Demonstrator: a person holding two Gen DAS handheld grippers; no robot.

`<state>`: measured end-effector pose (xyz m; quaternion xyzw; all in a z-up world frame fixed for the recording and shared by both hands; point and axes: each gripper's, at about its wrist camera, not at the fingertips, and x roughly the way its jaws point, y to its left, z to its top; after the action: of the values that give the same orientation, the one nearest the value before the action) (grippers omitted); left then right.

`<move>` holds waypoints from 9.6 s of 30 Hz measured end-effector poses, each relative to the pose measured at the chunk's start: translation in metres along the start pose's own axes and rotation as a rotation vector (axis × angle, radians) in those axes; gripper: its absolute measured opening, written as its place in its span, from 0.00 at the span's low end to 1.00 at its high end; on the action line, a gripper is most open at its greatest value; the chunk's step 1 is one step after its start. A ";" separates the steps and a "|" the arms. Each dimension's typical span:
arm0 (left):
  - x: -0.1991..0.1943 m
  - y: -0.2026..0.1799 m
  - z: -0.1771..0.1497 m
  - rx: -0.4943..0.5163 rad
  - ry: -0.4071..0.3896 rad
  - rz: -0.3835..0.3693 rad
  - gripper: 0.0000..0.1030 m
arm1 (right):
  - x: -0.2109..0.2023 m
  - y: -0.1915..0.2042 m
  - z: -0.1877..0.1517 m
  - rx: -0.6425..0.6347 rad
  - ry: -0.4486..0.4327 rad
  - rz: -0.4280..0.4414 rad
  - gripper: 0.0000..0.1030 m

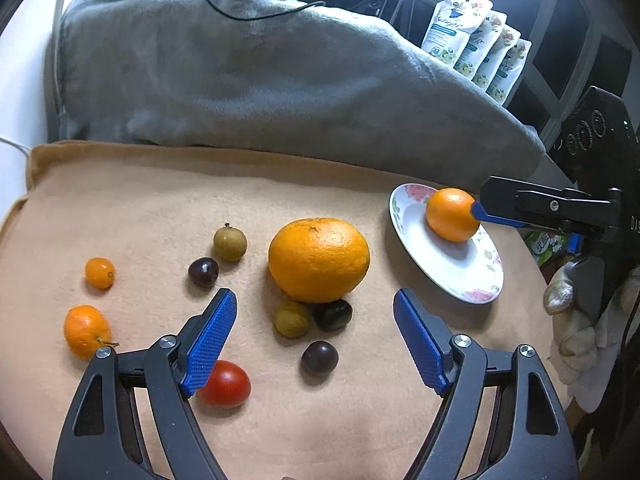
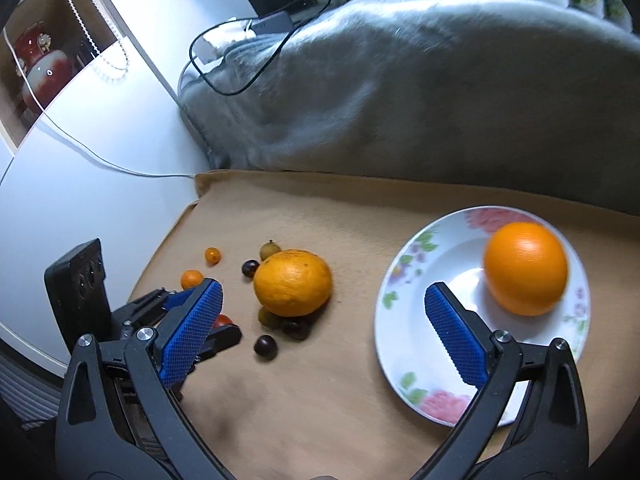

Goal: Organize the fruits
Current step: 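Move the left gripper to the second large orange and close on it, then lift the second orange with the left gripper and carry it to the plate, then open the left gripper to set the orange beside the first, then move the left gripper back toward the red cherry tomato, then close the left gripper on the red tomato while the right gripper closes on a dark plum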

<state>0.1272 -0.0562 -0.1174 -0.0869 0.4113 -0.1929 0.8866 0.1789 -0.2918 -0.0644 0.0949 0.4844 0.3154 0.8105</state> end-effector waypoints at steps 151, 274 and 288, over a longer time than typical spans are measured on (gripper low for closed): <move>-0.010 -0.074 0.007 0.082 -0.056 -0.103 0.61 | -0.101 -0.048 -0.060 0.101 -0.176 -0.163 0.76; -0.005 -0.009 -0.008 0.079 -0.003 0.007 0.31 | -0.018 0.011 -0.051 -0.102 -0.028 -0.140 0.26; 0.030 -0.057 0.022 0.138 0.011 -0.067 0.31 | -0.080 -0.053 -0.066 0.005 -0.098 -0.252 0.26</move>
<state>0.1457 -0.1207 -0.1060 -0.0379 0.3989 -0.2507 0.8812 0.1184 -0.3919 -0.0648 0.0505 0.4532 0.2050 0.8661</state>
